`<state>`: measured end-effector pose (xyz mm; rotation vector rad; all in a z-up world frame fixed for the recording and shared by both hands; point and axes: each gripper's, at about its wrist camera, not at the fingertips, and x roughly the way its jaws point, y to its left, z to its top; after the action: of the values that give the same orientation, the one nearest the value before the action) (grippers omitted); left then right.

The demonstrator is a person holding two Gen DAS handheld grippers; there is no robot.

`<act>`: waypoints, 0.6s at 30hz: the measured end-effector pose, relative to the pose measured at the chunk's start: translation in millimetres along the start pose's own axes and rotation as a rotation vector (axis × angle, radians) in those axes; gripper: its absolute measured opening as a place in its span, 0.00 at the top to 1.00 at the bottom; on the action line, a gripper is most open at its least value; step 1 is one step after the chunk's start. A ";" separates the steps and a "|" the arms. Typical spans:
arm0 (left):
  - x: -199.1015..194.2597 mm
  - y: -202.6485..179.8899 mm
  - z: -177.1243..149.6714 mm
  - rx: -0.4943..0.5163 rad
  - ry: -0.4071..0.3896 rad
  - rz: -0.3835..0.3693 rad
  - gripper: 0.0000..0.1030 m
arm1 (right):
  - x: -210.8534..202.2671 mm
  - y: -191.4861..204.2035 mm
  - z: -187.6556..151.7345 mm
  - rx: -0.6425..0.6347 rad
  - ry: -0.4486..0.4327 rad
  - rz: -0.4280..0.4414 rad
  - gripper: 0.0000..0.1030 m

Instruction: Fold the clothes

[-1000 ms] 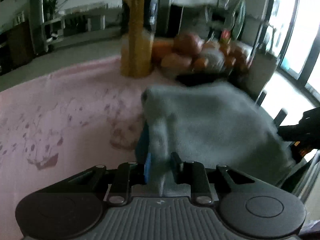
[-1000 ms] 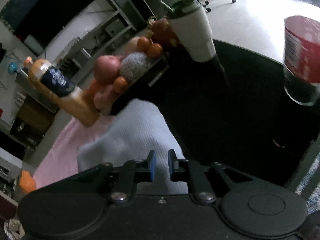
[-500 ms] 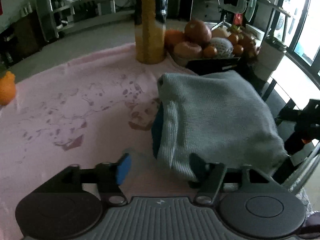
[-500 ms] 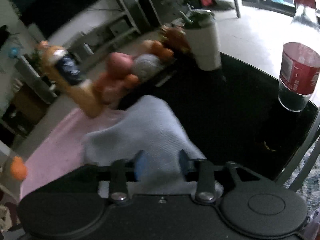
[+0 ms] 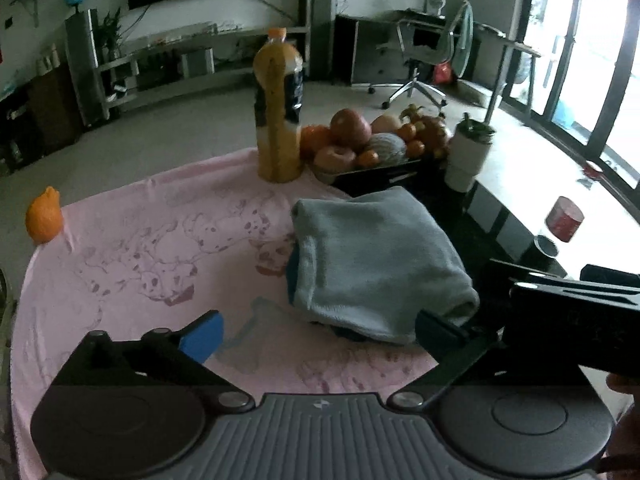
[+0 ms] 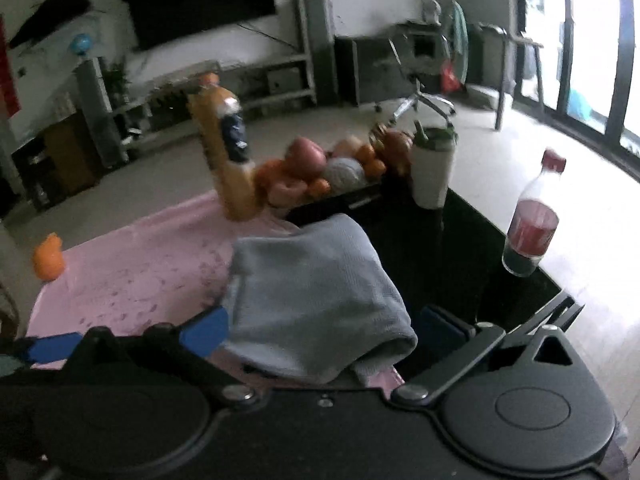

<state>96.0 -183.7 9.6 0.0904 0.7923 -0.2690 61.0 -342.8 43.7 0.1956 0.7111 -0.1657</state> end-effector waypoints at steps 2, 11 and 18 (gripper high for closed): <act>-12.5 -0.5 -4.3 0.013 -0.015 -0.001 0.01 | -14.3 1.6 -1.8 0.030 0.021 -0.002 0.00; -49.2 -1.6 -13.6 0.012 -0.023 -0.053 0.01 | -53.7 -0.7 -6.1 0.087 0.081 -0.084 0.00; -57.1 -6.6 -22.5 0.027 0.010 -0.083 0.01 | -70.6 4.7 -15.6 0.029 0.078 -0.127 0.00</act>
<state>40.4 -174.4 34.7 0.0846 0.8034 -0.3577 -0.4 -328.6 79.4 0.1855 0.7992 -0.2906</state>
